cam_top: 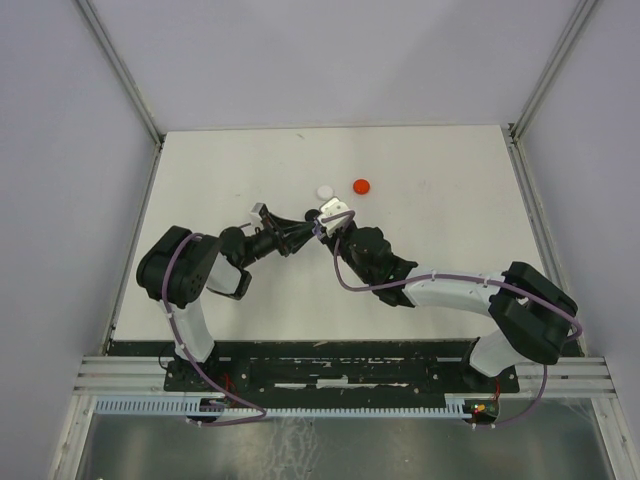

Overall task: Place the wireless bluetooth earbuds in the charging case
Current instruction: Place the earbud in the charging case.

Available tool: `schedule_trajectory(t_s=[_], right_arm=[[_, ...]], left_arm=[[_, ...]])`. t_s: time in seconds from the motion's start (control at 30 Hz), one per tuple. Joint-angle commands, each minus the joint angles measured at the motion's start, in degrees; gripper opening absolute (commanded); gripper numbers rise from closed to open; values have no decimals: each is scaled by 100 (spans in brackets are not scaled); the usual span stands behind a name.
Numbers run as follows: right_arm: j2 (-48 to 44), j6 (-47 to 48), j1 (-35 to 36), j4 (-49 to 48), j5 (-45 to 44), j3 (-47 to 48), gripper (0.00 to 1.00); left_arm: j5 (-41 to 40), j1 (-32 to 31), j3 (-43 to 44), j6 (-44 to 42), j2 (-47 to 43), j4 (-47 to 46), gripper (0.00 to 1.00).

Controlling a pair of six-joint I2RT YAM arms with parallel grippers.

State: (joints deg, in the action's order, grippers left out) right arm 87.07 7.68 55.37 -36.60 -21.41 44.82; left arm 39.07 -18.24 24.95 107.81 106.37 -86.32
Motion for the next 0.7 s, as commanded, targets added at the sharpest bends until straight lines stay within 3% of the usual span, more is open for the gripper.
schedule_trajectory(t_s=[0.0,0.67], right_arm=[[-51,45,36,-248,38,-25,4],[-223,-243,53,169,-5,44,6]], left_arm=[[-31,-31,173,184,68,-649,3],[-127,-28,289,175,148,-651,3]])
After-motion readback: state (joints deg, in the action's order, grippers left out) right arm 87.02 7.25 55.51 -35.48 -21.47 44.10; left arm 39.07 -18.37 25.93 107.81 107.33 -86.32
